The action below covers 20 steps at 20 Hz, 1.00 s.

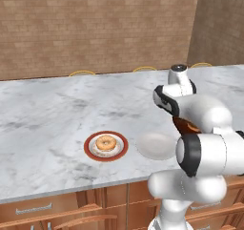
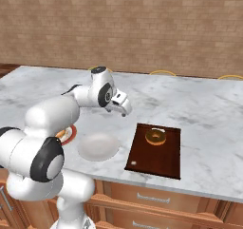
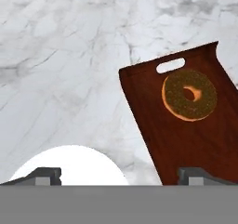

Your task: Move the dessert items from the plates to the tray.

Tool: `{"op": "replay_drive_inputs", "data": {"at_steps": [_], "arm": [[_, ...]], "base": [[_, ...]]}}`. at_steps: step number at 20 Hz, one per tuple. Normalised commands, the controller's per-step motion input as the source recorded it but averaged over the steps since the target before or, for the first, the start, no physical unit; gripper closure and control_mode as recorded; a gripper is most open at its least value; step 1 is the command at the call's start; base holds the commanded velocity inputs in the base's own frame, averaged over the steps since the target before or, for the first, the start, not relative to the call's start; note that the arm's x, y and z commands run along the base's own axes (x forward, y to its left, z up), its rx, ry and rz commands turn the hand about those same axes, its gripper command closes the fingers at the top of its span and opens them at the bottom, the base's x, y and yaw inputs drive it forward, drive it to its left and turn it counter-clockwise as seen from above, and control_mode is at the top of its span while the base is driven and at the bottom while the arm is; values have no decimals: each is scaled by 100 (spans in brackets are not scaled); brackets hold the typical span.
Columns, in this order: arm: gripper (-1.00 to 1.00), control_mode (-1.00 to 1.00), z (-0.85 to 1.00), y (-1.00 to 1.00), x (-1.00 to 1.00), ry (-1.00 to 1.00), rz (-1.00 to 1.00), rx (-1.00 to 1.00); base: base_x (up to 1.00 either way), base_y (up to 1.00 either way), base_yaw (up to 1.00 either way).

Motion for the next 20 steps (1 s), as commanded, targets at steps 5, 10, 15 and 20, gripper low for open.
{"op": "replay_drive_inputs", "data": {"at_steps": [5,10,15,20], "arm": [[-100,-100,1,97,-7,24,14,0],[-100,-100,12,100,-13,17,19,8],[-100,-100,-2,80,-25,13,28,14],[-100,-100,-15,89,-7,15,51,12]], "base": [[0,0,0],[0,0,0],[0,0,0],[0,0,0]]}}
